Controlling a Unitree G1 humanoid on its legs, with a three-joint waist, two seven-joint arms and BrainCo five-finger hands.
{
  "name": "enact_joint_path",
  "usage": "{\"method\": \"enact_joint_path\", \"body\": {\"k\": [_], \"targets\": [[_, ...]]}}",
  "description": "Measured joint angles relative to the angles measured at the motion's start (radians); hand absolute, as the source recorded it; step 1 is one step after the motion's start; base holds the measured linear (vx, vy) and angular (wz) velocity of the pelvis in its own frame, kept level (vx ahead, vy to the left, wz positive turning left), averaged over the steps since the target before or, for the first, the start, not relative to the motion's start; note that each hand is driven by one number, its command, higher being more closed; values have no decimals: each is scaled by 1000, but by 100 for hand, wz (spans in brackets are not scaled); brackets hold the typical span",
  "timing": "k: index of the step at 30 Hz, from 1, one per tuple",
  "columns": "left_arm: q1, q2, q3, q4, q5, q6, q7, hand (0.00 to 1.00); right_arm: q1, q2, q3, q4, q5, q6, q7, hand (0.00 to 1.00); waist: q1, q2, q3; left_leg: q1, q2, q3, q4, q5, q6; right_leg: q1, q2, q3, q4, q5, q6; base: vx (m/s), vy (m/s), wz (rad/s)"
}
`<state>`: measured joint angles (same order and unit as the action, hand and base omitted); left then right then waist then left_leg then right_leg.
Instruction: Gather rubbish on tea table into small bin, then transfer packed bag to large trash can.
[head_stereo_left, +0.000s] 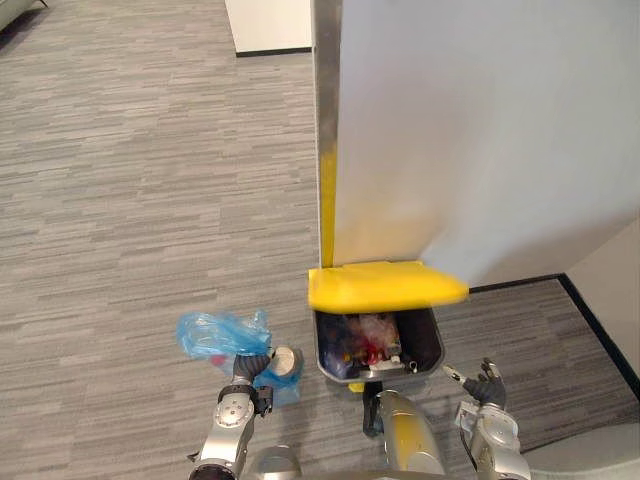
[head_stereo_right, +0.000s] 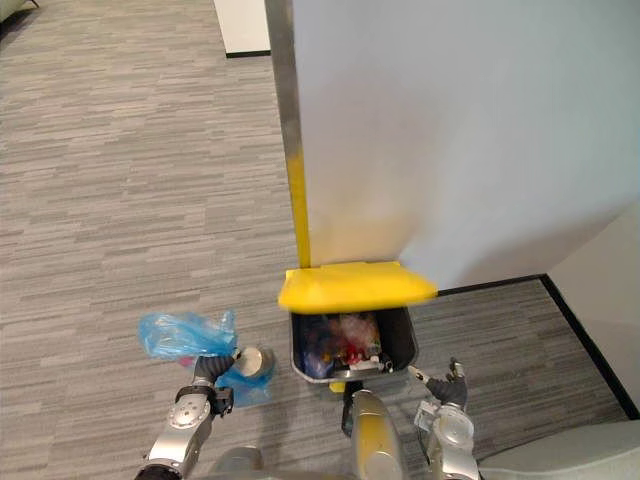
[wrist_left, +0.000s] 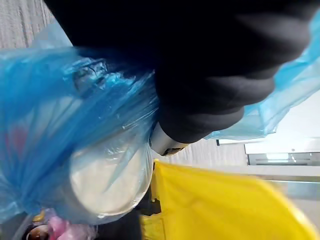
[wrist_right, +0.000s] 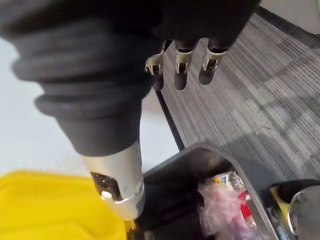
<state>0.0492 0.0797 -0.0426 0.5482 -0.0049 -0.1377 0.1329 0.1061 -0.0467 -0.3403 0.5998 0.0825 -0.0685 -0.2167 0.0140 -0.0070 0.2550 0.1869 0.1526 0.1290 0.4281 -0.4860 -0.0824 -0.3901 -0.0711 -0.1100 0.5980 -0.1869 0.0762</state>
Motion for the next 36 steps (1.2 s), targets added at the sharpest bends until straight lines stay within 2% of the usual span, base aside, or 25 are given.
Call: {"method": "enact_joint_path", "body": {"k": [1, 3, 4, 11, 16, 19, 22, 27, 30, 32, 34, 36], "targets": [[-3, 0, 1, 0, 0, 0, 0, 100, 10, 2, -4, 0, 8, 0, 0, 0, 1, 0, -1, 0, 6, -8, -3, -2, -6, -14, 1, -7, 30, -28, -2, 233, -83, 12], [-2, -1, 6, 0, 0, 0, 0, 100, 5, 4, -2, 1, 15, 0, 0, 0, 0, 8, -3, -2, 7, -37, -31, 1, -10, -32, 14, -12, 34, -40, -3, 195, -60, -8], [-3, -2, 11, 0, 0, 0, 0, 100, -2, 8, -2, 1, 25, 0, 0, 0, -1, 14, -7, -2, 9, -43, -49, 14, -25, -37, 21, -13, 28, -40, -4, 154, -35, -14], [23, -1, 16, 2, 0, 0, 1, 100, -24, 32, 70, 11, 24, -1, 5, 0, 5, 24, -50, -6, 6, -46, -128, 101, -39, -31, 25, -22, -46, -11, -46, 91, -21, 0], [27, 0, 15, 3, -1, 0, 1, 100, -60, 37, 166, 37, 3, -1, 7, 0, 4, 26, -58, -50, 7, -74, -150, 132, -47, -37, 13, -53, -97, 13, -41, -34, -27, 25], [25, -3, 12, 2, -1, -3, 1, 100, -104, 36, 230, 43, -15, -1, 18, 0, 8, 34, -67, -131, 12, -93, -133, 135, -46, -71, 9, -79, -136, 39, -23, -88, -36, 29], [16, -11, 6, -8, -2, -3, 1, 100, -145, 31, 265, 43, -27, -1, 22, 0, 29, 34, -67, -189, 10, -111, -106, 158, -52, -78, -13, -111, -159, 57, -30, -79, -30, 41], [0, -17, 2, -84, -3, -7, 1, 100, -240, -19, 321, -24, -80, -1, 19, 0, 59, 36, -56, -287, 20, -159, -66, 173, -69, -107, -33, -164, -157, 56, -29, -68, -67, 48], [-2, -15, 1, -89, -4, -17, 2, 100, -310, -50, 350, -45, -98, -1, 16, 0, 59, 37, -44, -297, 25, -162, -65, 175, -68, -108, -31, -166, -158, 56, -29, -74, -71, 26], [-22, -11, -13, -92, -4, -26, 2, 100, -356, -87, 357, -70, -127, -1, 14, 0, 57, 36, -24, -314, 29, -170, -66, 165, -60, -114, -18, -144, -163, 59, -23, -89, -47, 30], [-41, 20, -31, -105, -5, -26, 2, 100, -399, -123, 361, -68, -137, 0, 15, 0, 57, 22, -1, -336, 26, -196, -70, 158, -55, -125, 5, -102, -175, 73, -4, -78, -47, 27], [-39, 48, -34, -107, -7, -29, 3, 100, -435, -165, 389, -59, -160, 2, 14, 0, 58, 12, 8, -346, 24, -209, -70, 158, -54, -125, 18, -92, -197, 93, -15, -45, -26, 5]]}}
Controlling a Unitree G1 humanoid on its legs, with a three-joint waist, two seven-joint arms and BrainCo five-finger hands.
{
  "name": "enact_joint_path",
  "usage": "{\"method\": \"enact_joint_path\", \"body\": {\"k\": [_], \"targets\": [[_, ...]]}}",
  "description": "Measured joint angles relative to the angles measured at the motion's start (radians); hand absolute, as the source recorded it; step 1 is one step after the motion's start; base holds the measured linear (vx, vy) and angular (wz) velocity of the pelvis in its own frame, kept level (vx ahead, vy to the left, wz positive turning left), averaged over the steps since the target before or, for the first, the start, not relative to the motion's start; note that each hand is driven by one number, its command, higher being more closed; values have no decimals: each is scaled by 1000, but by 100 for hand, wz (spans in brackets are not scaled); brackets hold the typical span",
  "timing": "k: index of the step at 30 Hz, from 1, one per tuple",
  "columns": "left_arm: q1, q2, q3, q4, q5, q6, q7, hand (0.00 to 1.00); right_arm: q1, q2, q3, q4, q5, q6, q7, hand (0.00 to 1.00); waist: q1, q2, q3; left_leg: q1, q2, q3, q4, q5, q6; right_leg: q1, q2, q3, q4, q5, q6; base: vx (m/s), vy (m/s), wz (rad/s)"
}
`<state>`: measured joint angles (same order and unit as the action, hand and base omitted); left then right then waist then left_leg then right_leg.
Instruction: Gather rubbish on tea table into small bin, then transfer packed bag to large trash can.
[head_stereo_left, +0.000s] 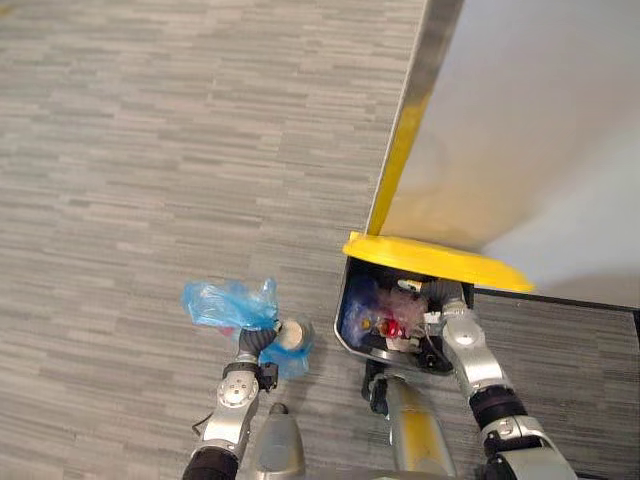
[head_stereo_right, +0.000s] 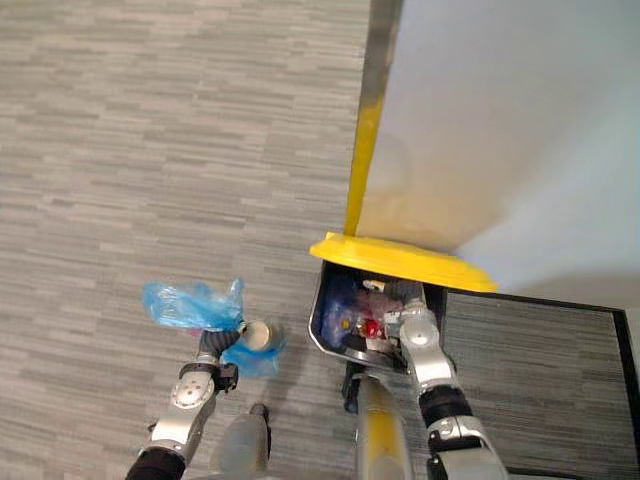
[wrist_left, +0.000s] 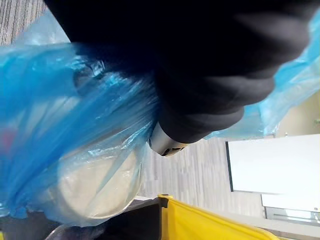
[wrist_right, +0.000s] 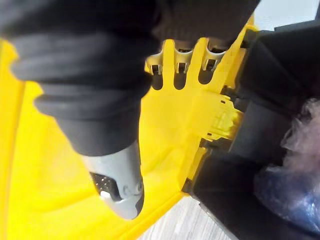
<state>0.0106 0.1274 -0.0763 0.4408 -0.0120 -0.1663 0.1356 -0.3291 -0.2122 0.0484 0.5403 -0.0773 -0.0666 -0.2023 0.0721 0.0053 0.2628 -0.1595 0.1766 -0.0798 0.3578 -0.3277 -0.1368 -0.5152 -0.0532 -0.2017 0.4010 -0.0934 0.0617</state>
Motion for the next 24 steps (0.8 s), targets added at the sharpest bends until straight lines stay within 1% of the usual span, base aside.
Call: {"method": "enact_joint_path", "body": {"k": [1, 2, 3, 5, 8, 9, 13, 16, 19, 24], "targets": [[0, 15, 0, 0, -7, 0, 1, 100, -35, -26, 12, 12, -17, 0, 1, 0, 3, -2, 6, -3, 0, -1, 0, 0, 0, 0, 5, 2, -12, 11, 0, 8, 13, -15], [0, 27, -2, 0, -17, -3, 1, 100, -88, -51, 13, 40, -34, 3, 0, 0, 2, -2, 10, -7, 0, 0, 0, 2, -1, 1, 12, 6, -27, 23, -13, 11, 14, -13], [0, 29, -3, 0, -17, -5, 1, 100, -98, -57, 14, 44, -35, 3, 0, 0, 2, -1, 11, -7, 0, 0, 1, 2, -2, 1, 12, 7, -29, 24, -14, 21, 23, -10], [-2, 38, -16, 0, -17, -18, 1, 100, -159, -113, 52, 69, -52, 3, 1, 0, -1, -1, 13, -9, 0, 1, 7, 5, -7, 7, 16, 9, -39, 38, -34, 36, 34, -5], [-12, 45, -41, 0, -17, -28, 0, 100, -196, -145, 57, 71, -53, 3, 0, 0, -2, -1, 32, -3, 0, 0, 13, 5, -8, 20, 15, 9, -43, 38, -35, 40, 51, 2], [-12, 45, -43, 0, -18, -35, 0, 100, -210, -159, 78, 73, -53, 3, 0, 0, -3, -3, 34, -4, -1, 1, 16, 5, -8, 21, 15, 9, -45, 39, -35, 24, 42, 1], [-13, 64, -76, 0, -21, -37, -2, 100, -242, -172, 92, 75, -63, 3, 0, 0, -2, -4, 36, -10, -2, 0, 26, 2, -3, 23, 14, 9, -50, 39, -36, 32, 29, 1], [-20, 70, -88, -4, -27, -38, -2, 100, -270, -187, 140, 82, -82, 3, 2, 0, -2, -10, 46, -7, -2, -1, 28, 2, -3, 30, 14, 9, -52, 39, -36, 0, 0, 0], [-33, 73, -111, -10, -39, -38, -2, 100, -276, -188, 159, 83, -91, 3, 5, 0, -2, -14, 49, -6, -3, -1, 29, 1, -1, 35, 14, 8, -55, 39, -36, 0, 0, 0], [-36, 77, -164, -103, -71, -43, -7, 100, -276, -200, 165, 83, -131, 3, 10, 0, -4, -23, 55, -2, -4, -1, 32, -1, 1, 41, 14, 8, -58, 38, -34, 0, 0, 0]]}}
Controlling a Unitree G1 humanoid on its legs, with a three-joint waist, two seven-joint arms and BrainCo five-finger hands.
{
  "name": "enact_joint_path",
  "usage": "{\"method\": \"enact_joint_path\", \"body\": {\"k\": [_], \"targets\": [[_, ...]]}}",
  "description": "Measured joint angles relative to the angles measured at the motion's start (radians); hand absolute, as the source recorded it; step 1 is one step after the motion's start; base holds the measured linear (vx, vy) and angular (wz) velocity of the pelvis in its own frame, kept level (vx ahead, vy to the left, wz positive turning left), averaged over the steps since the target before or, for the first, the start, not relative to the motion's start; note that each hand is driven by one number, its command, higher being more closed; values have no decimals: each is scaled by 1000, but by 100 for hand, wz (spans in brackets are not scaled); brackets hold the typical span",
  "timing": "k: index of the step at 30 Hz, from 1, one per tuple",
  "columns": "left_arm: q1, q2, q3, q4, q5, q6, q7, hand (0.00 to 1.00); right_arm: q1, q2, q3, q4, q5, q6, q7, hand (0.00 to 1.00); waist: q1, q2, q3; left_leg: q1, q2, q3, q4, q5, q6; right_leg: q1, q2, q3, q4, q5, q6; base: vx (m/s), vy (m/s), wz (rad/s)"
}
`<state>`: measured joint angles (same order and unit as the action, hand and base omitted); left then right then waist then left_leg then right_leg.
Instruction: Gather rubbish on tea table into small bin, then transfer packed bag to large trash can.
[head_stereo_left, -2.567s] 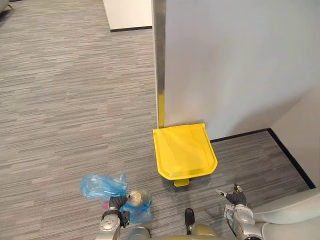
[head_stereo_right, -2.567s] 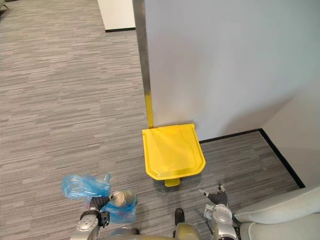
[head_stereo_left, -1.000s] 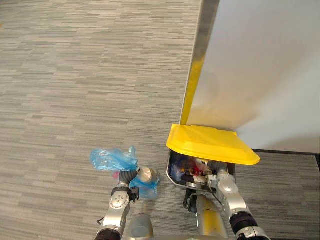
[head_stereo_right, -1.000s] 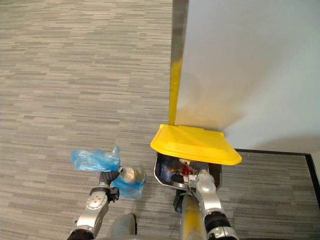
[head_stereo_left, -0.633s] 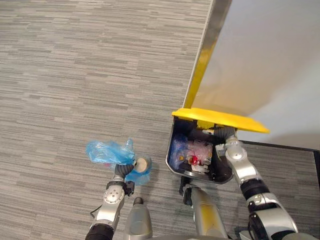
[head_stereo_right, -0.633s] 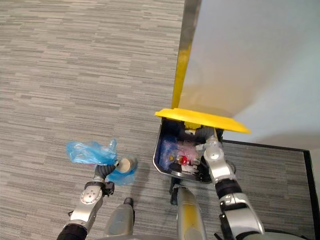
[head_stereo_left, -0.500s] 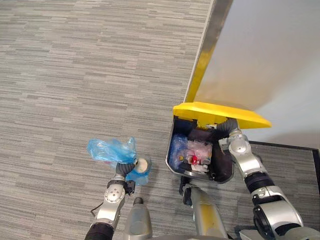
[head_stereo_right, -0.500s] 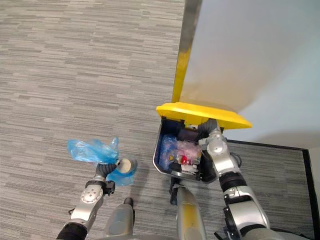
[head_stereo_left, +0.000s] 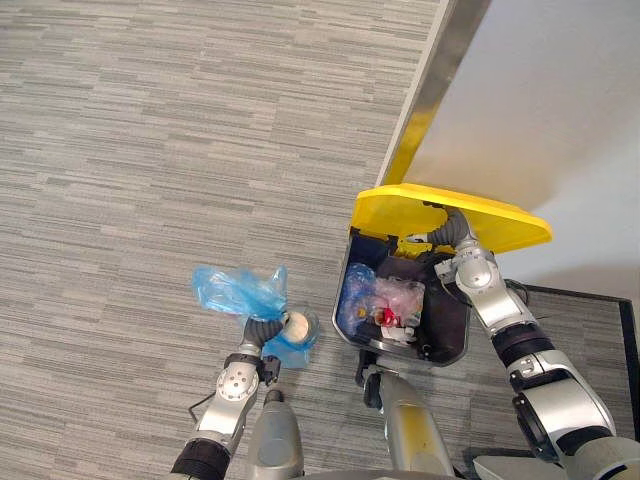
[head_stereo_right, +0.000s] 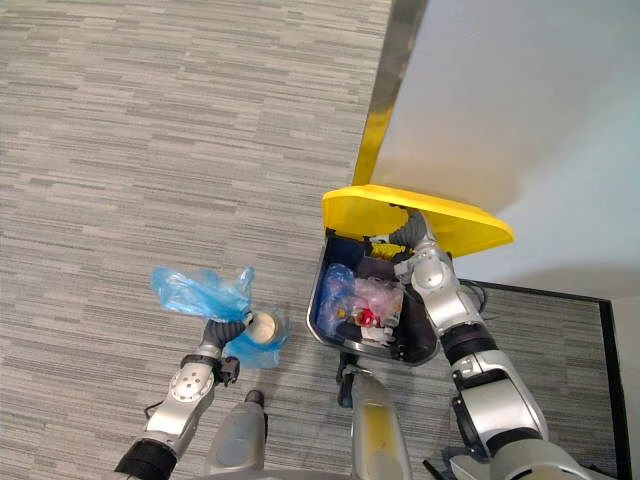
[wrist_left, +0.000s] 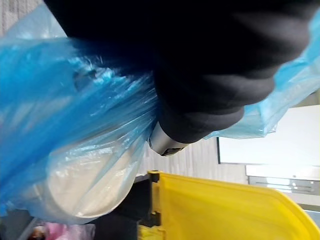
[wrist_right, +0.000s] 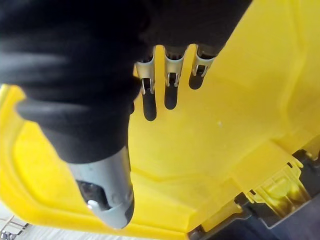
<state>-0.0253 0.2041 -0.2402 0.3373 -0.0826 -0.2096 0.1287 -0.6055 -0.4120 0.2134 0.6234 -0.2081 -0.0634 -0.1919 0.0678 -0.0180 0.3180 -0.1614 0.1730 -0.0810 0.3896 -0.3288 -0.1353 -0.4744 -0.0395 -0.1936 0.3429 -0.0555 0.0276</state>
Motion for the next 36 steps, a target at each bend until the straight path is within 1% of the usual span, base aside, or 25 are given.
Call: {"method": "enact_joint_path", "body": {"k": [3, 6, 8, 9, 11, 12, 15, 16, 18, 19, 21, 22, 24, 26, 28, 29, 32, 34, 36], "targets": [[-26, 1, -71, -49, -19, -9, -10, 100, -22, -24, 29, 2, -15, 0, 1, 0, -2, -1, 13, -1, 0, 0, 8, -3, 1, 2, 0, 1, -1, 1, 2, 0, 0, 0], [-84, 2, -157, -68, -26, -13, -21, 100, -53, -27, 34, 34, -33, 1, 2, 0, -6, -1, 17, -3, -1, 1, 13, -4, 2, 8, 2, 1, -15, 7, 10, 0, 0, 0], [-124, -10, -201, -82, -26, -14, -21, 100, -71, -27, 40, 42, -40, 4, 2, 0, -17, -1, 32, 1, -1, 1, 22, -8, 6, 22, 2, 1, -27, 15, 12, -6, 19, -2], [-152, -15, -229, -97, -25, -15, -21, 100, -85, -27, 43, 42, -41, 4, 3, 0, -24, -1, 42, -4, -1, 4, 36, -17, 7, 23, 4, 4, -33, 27, 5, -25, 56, -12], [-211, -28, -269, -101, -25, -16, -20, 100, -111, -28, 43, 42, -43, 4, 3, 0, -30, -1, 67, -6, -6, 15, 55, -26, 10, 24, 4, 19, -34, 36, 9, -36, 72, -21], [-272, -47, -299, -100, -25, -16, -16, 100, -139, -28, 44, 44, -53, 5, 3, 0, -35, -1, 87, -7, -11, 28, 73, -35, 18, 23, 4, 34, -37, 47, 9, -39, 69, -22], [-337, -61, -320, -100, -23, -17, -13, 100, -184, -28, 72, 60, -60, 6, 2, 0, -56, 0, 103, -17, -18, 39, 86, -40, 25, 21, 2, 46, -54, 63, 10, -39, 59, -16], [-372, -70, -325, -95, -21, -17, -8, 100, -197, -29, 73, 60, -60, 6, 2, 0, -56, 1, 107, -22, -20, 54, 92, -43, 29, 14, 4, 59, -61, 72, 13, -42, 64, -22], [-422, -84, -339, -88, -18, -17, 9, 100, -226, -30, 75, 60, -60, 6, 2, 0, -61, 6, 126, -30, -25, 58, 110, -50, 35, 10, 3, 67, -63, 81, 4, -29, 44, -17], [-471, -90, -344, -59, -13, -20, 17, 100, -249, -36, 77, 60, -60, 6, 2, 0, -69, 5, 129, -51, -33, 61, 121, -51, 37, -10, 0, 78, -62, 89, 5, -37, 31, -13], [-519, -101, -347, -6, -5, -19, 28, 100, -277, -43, 83, 60, -61, 7, 2, 0, -75, 7, 132, -76, -36, 67, 139, -54, 40, -29, -2, 85, -62, 96, 14, -40, 18, -11], [-550, -108, -347, 39, -2, -17, 30, 100, -302, -47, 106, 60, -61, 9, 2, 0, -83, 6, 141, -90, -36, 66, 155, -59, 39, -37, -1, 87, -62, 101, 11, -34, 8, -6], [-599, -120, -349, 101, 1, -11, 33, 100, -334, -63, 126, 59, -73, 9, 3, 0, -91, 7, 165, -102, -36, 67, 178, -70, 38, -45, 0, 90, -58, 105, 8, -45, 4, -7], [-656, -139, -358, 175, 16, -5, 45, 100, -385, -81, 151, 59, -82, 8, 2, 0, -93, 7, 166, -162, -37, 75, 218, -82, 41, -100, 2, 102, -45, 112, 12, -71, -10, -14], [-699, -164, -358, 240, 20, 8, 48, 100, -416, -83, 163, 55, -91, 8, 2, 0, -94, 7, 178, -187, -36, 84, 233, -85, 42, -123, 3, 110, -43, 118, 15, -41, -18, -14], [-725, -176, -357, 272, 30, 10, 48, 100, -428, -84, 175, 39, -101, 9, 2, 0, -97, 8, 186, -208, -33, 84, 249, -92, 39, -142, 6, 111, -40, 119, 16, -33, -20, -10], [-771, -204, -355, 323, 38, 14, 48, 100, -429, -93, 193, -46, -117, 9, 2, 0, -102, 8, 187, -274, -24, 87, 292, -105, 39, -200, 10, 114, -24, 120, 17, -20, -20, -10], [-789, -214, -354, 355, 38, 24, 46, 100, -430, -93, 217, -106, -116, 8, 1, 0, -104, 7, 191, -319, -1, 91, 333, -124, 32, -237, 25, 114, -10, 126, 14, 16, -14, -17], [-790, -227, -342, 390, 42, 30, 42, 100, -430, -89, 239, -145, -116, 7, 1, 0, -103, 8, 192, -341, 7, 94, 356, -134, 31, -264, 33, 117, 12, 124, 15, 33, -30, -17]]}}
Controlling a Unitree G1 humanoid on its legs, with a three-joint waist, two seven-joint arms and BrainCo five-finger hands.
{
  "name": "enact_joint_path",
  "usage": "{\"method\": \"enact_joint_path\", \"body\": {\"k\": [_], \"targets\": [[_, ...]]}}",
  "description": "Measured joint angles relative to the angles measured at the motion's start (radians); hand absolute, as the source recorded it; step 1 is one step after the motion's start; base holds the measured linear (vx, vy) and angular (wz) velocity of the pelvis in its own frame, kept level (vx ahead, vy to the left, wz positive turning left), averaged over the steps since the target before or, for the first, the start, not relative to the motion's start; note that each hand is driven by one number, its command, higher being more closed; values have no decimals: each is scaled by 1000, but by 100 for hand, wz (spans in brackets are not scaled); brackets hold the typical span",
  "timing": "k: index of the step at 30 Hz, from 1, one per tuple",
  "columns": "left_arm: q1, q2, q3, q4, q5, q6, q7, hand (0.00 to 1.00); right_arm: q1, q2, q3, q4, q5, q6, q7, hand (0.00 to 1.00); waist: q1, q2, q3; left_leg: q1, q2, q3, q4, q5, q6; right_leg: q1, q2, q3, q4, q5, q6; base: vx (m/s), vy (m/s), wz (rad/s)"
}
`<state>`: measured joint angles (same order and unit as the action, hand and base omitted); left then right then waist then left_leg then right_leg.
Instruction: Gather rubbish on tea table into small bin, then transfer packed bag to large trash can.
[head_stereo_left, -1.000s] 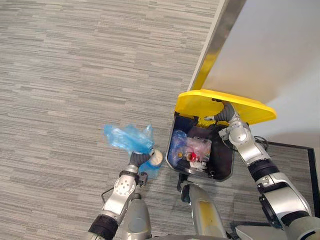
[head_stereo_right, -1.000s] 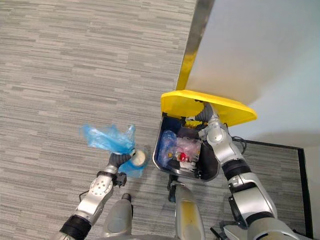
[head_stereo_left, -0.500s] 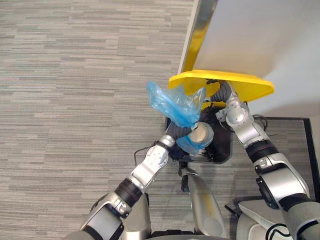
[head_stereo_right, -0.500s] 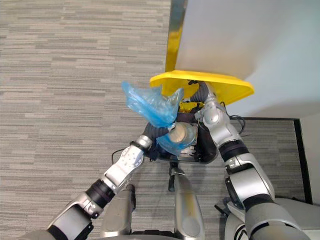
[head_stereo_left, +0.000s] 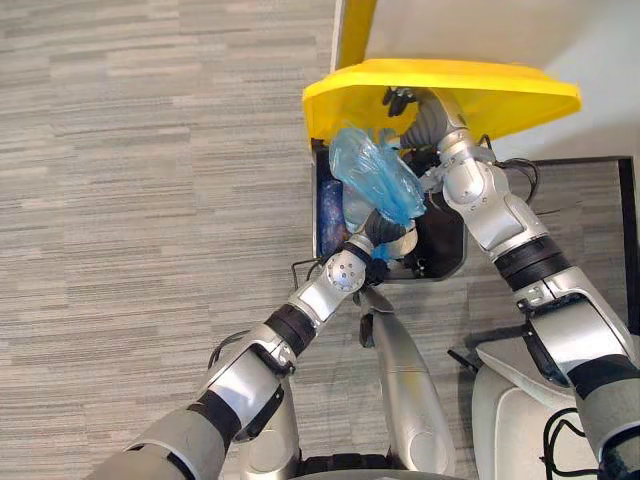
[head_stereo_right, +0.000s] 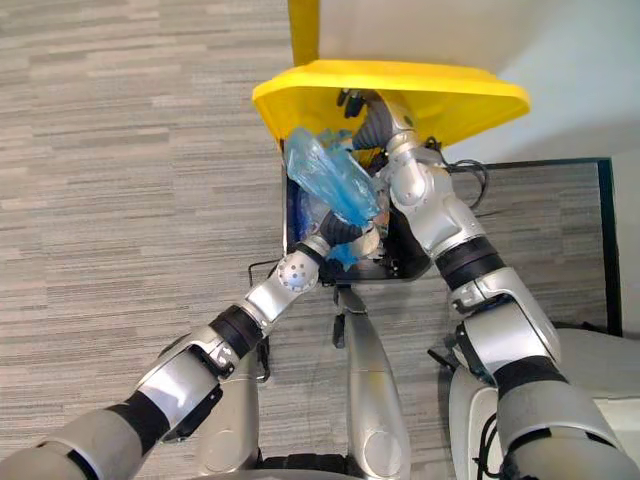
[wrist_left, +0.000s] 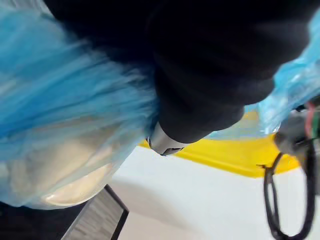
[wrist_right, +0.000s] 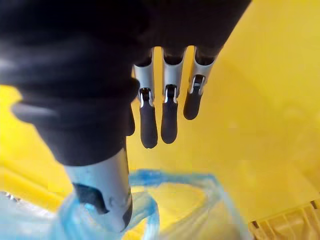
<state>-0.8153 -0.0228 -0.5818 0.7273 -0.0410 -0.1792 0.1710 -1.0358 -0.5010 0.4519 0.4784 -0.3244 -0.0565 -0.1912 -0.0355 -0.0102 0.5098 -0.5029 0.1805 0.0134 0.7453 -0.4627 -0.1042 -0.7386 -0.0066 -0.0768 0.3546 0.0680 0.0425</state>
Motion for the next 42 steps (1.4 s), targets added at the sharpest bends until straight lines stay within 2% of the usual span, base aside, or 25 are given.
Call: {"method": "enact_joint_path", "body": {"k": [5, 6, 10, 15, 21, 28, 34, 38, 42], "targets": [[-33, -8, 102, 86, 61, 17, -28, 100, -50, 18, 41, -73, 0, -8, -2, 0, -1, 0, 7, -101, 25, 15, 78, -31, 1, -97, 16, 15, 38, -3, 0, 9, -32, -18], [-34, -8, 131, 103, 79, 22, -27, 0, -53, 25, 43, -73, 0, -8, -2, 0, 1, -1, 11, -113, 30, 15, 90, -37, 0, -105, 22, 16, 41, -2, -1, 2, -18, -11], [-29, -8, 222, 147, 135, 58, -15, 0, -83, 29, 80, -74, 1, -10, -2, 0, 3, 0, 15, -143, 32, 19, 99, -40, 1, -137, 24, 21, 44, 4, -10, 20, -13, -5], [-26, -8, 239, 152, 143, 81, -18, 0, -125, 43, 82, -74, 11, -11, -2, 0, 7, 0, 15, -153, 44, 33, 101, -40, 0, -158, 36, 27, 44, 9, -17, 57, -11, -9], [-20, -18, 239, 150, 143, 82, -39, 0, -148, 43, 104, -74, 21, -12, -1, 0, 14, 0, 15, -143, 47, 41, 101, -40, 0, -148, 38, 32, 47, 9, -17, 16, -6, -2], [56, -18, 239, 137, 137, 82, -39, 0, -127, 38, 105, -83, 17, -11, 1, 0, 19, 1, 13, -76, 47, 37, 97, -40, 0, -78, 37, 27, 44, 9, -17, -16, -13, 3], [101, -13, 235, 98, 130, 78, -39, 0, 0, 35, 108, -149, -14, -12, 39, 0, 32, 2, 7, 7, 44, 40, 50, -32, -6, -5, 31, 23, 25, 9, -18, -24, -37, 5], [134, -5, 215, 64, 119, 69, -42, 0, 105, 35, 97, -148, -45, -11, 54, 0, 49, 0, -3, 89, 25, 41, -23, 0, -18, 54, 18, 17, 16, 0, -30, 6, -35, 11], [218, 54, 191, 5, 88, 41, -60, 0, 271, 48, 21, -126, -69, -13, 66, 0, 50, -1, -23, 170, 10, 14, -106, 36, -27, 129, 4, -9, -7, -15, -23, 32, -37, 27]]}}
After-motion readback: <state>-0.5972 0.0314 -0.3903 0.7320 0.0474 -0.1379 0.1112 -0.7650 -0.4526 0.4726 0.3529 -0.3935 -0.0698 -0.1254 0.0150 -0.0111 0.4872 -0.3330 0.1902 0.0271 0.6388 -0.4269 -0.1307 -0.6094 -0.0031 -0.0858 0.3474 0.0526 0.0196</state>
